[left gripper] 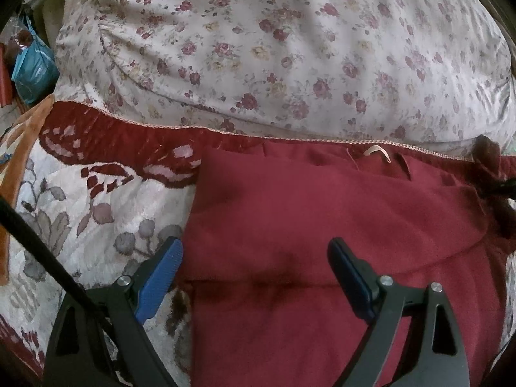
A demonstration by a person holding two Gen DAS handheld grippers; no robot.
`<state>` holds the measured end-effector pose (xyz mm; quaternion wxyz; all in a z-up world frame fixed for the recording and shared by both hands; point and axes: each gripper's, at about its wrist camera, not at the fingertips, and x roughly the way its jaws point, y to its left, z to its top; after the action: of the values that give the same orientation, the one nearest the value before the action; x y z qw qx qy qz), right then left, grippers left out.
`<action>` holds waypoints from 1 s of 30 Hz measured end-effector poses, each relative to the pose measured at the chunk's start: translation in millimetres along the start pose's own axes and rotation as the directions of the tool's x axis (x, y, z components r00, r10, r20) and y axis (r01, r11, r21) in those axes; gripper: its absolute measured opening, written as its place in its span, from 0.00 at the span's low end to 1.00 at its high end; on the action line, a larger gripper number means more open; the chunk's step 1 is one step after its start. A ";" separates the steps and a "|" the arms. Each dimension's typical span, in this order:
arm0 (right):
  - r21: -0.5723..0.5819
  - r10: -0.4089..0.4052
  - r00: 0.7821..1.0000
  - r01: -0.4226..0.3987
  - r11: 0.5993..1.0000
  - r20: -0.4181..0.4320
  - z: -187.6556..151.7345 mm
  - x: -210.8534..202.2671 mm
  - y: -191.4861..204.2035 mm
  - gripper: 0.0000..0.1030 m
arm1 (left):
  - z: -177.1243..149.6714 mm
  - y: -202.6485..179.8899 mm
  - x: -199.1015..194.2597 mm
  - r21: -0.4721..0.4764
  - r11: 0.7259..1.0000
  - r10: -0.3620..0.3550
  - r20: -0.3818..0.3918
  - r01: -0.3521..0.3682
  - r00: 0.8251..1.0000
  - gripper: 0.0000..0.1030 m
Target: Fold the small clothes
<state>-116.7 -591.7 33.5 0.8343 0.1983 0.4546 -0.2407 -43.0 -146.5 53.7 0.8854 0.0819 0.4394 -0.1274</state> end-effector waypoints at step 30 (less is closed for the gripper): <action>-0.498 0.068 0.998 -0.068 0.865 -0.018 -72.8 -11.8 175.1 0.17 | 1.7 6.7 -6.9 -0.025 1.000 -0.002 0.019 0.002 1.000 0.88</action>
<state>-68.7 -408.1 26.2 0.8652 -0.0076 0.4938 -0.0861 -43.8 -139.5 60.5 0.8903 0.0693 0.4327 -0.1237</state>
